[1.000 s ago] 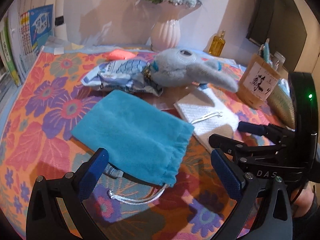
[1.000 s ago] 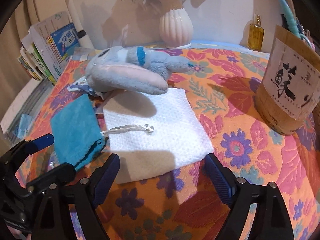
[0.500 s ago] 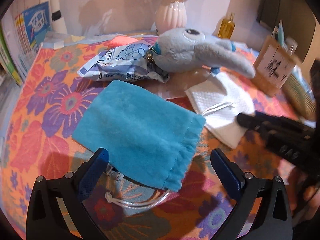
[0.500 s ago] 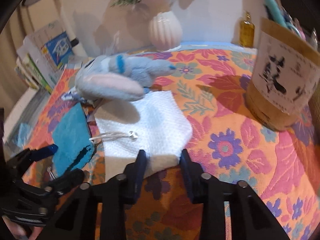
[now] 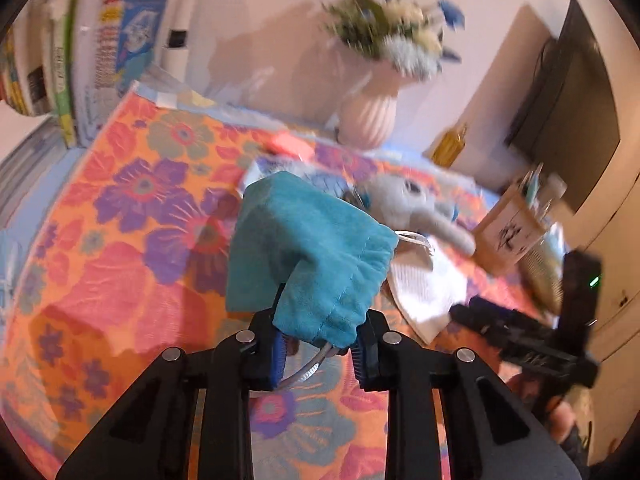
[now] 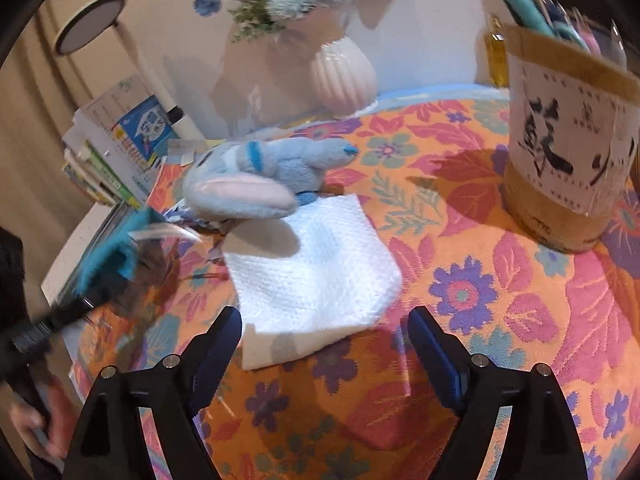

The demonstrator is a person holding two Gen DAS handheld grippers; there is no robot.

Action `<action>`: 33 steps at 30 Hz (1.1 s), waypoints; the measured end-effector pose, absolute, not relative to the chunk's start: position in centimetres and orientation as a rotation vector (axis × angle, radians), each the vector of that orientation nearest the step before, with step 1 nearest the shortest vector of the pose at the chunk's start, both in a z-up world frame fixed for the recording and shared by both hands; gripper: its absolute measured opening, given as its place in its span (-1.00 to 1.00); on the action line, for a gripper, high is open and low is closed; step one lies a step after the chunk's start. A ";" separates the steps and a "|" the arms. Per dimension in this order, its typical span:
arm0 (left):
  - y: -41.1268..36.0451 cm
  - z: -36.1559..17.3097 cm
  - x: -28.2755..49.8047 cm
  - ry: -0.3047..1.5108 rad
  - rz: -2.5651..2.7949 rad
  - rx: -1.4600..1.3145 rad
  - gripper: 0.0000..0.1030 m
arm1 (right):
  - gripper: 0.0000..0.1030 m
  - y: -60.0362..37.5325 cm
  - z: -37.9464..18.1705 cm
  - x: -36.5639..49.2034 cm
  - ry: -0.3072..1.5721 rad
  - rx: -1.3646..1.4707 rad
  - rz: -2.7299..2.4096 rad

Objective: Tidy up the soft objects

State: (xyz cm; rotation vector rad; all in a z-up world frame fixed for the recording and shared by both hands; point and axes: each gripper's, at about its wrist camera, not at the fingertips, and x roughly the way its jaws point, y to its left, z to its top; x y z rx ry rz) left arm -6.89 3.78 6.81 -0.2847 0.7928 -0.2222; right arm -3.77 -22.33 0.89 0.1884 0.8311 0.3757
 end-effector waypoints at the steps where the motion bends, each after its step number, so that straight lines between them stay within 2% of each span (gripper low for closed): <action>1: 4.3 7.2 -7.1 0.787 -0.221 -0.282 -0.56 | 0.80 -21.9 0.9 -3.8 0.830 0.160 0.369; 5: 6.4 7.6 -7.9 0.754 -0.158 -0.255 -0.56 | 0.84 -19.6 1.6 -4.0 0.805 0.042 0.324; 15: 7.6 4.1 -6.4 0.725 -0.183 -0.335 -0.56 | 0.88 -14.8 0.1 -1.5 0.875 -0.116 0.234; 22: 7.4 3.0 -6.0 0.724 -0.207 -0.349 -0.56 | 0.88 -15.5 -0.6 -0.2 0.903 -0.130 0.171; 24: 7.3 2.9 -6.0 0.729 -0.214 -0.344 -0.56 | 0.72 -16.6 -0.5 0.1 0.902 -0.073 0.175; 25: 7.2 2.8 -6.0 0.736 -0.217 -0.344 -0.56 | 0.32 -17.3 -0.3 0.0 0.881 -0.047 0.161; 26: 7.2 2.7 -6.0 0.744 -0.221 -0.344 -0.56 | -0.26 -18.1 -0.1 -0.1 0.864 -0.031 0.150; 28: 7.0 2.6 -6.0 0.750 -0.221 -0.335 -0.56 | -0.63 -19.3 -0.2 -0.1 0.859 0.011 0.149; 31: 6.8 2.6 -6.1 0.748 -0.224 -0.322 -0.56 | -0.79 -21.4 0.0 -1.0 0.847 0.124 0.170; 33: 6.7 2.6 -6.1 0.742 -0.227 -0.320 -0.56 | -0.80 -22.6 0.2 -1.9 0.820 0.184 0.200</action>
